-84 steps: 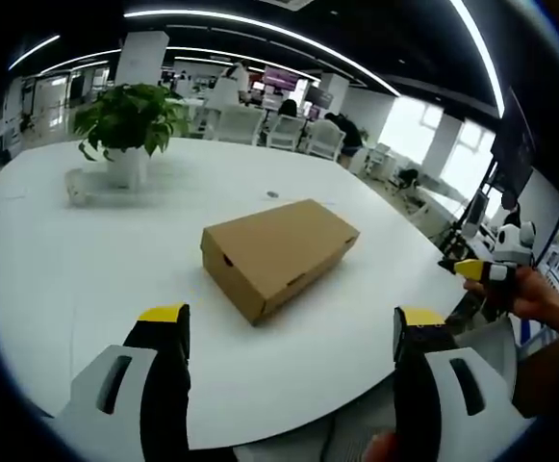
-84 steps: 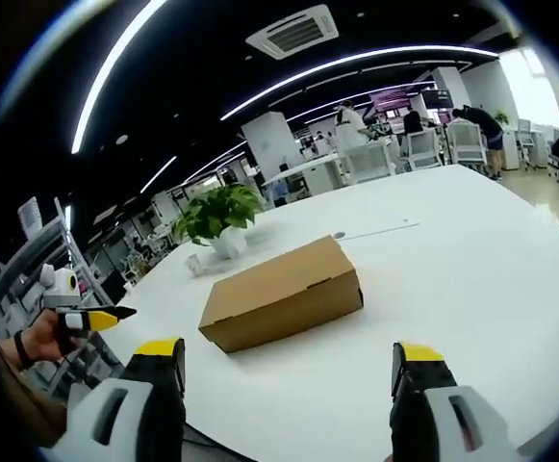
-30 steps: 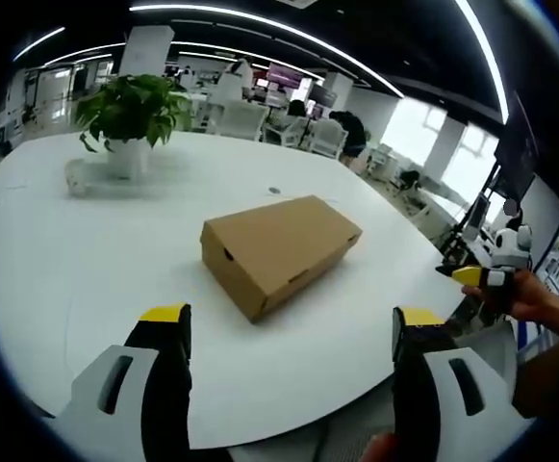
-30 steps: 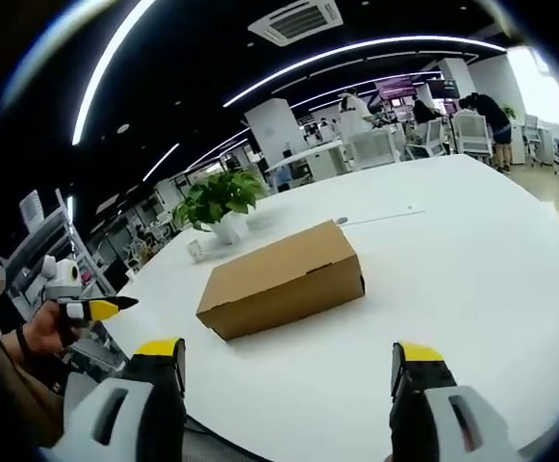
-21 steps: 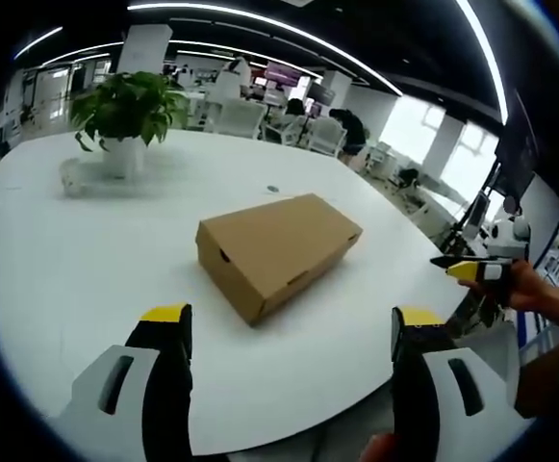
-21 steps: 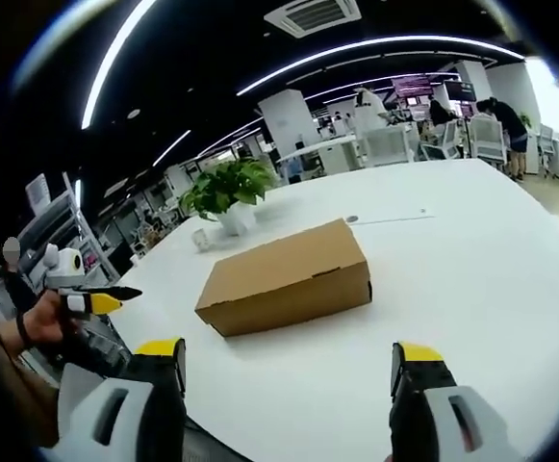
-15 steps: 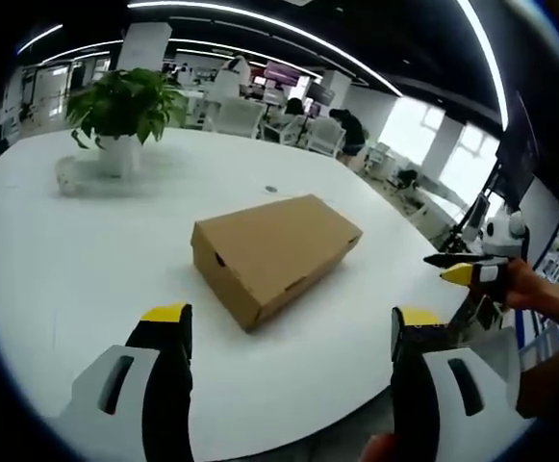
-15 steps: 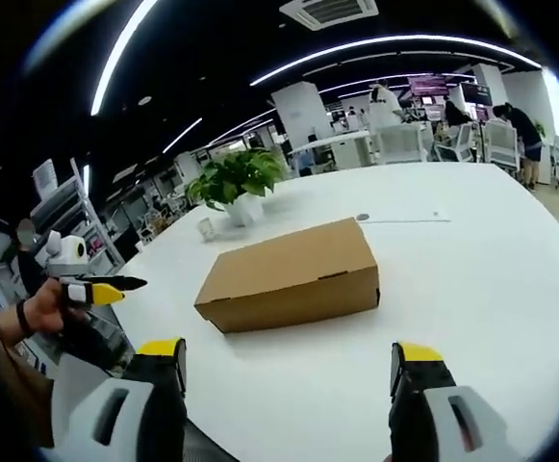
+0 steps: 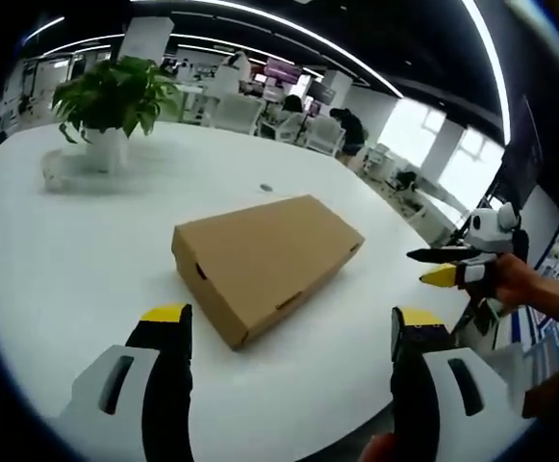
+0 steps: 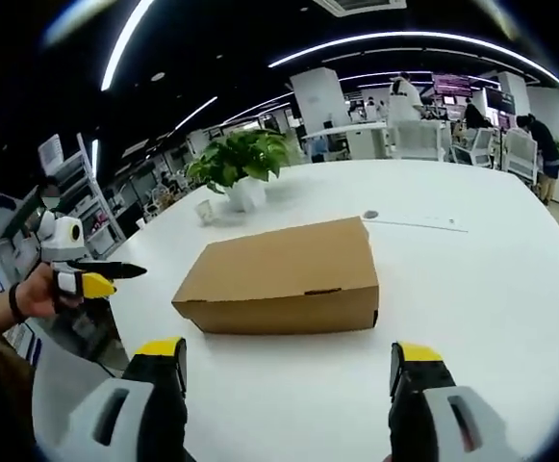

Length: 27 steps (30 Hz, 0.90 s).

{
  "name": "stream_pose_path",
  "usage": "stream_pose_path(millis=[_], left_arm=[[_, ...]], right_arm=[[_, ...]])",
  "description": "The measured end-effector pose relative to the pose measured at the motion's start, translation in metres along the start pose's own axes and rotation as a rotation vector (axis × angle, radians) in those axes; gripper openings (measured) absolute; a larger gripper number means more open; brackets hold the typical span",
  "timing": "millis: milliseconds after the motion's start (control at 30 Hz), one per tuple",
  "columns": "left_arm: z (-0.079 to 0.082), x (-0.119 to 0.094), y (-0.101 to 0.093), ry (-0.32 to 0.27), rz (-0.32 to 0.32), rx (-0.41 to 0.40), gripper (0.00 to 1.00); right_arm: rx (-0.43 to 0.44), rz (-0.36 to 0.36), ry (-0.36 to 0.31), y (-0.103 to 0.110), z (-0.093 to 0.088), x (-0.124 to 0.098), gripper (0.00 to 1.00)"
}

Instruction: Operate the shoe box by opening the lid, removing the specified soft item, and placing it in the target area until the item is outside and the box remains undamaged.

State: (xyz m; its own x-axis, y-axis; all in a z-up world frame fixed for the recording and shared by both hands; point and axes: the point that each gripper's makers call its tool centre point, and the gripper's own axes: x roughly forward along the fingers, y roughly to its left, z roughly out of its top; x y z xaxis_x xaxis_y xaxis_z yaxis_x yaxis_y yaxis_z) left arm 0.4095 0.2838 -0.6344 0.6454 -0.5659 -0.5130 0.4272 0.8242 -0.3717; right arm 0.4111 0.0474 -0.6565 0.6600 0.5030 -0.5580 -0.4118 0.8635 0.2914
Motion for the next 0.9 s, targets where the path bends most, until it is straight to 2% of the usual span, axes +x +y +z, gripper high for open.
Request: stream_pose_path(millis=[400,767,900], left_arm=[[-0.005,0.026,0.017,0.032,0.037,-0.018,0.85],[-0.008,0.053,0.023,0.072,0.044,-0.015,0.85],[-0.014,0.064,0.029,0.115,0.063,0.012,0.85]], right_arm=[[0.006,0.025,0.024,-0.026,0.022,0.037,0.86],[0.013,0.049,0.053,-0.032,0.031,0.069,0.85],[0.021,0.049,0.069,-0.037,0.033,0.08,0.85]])
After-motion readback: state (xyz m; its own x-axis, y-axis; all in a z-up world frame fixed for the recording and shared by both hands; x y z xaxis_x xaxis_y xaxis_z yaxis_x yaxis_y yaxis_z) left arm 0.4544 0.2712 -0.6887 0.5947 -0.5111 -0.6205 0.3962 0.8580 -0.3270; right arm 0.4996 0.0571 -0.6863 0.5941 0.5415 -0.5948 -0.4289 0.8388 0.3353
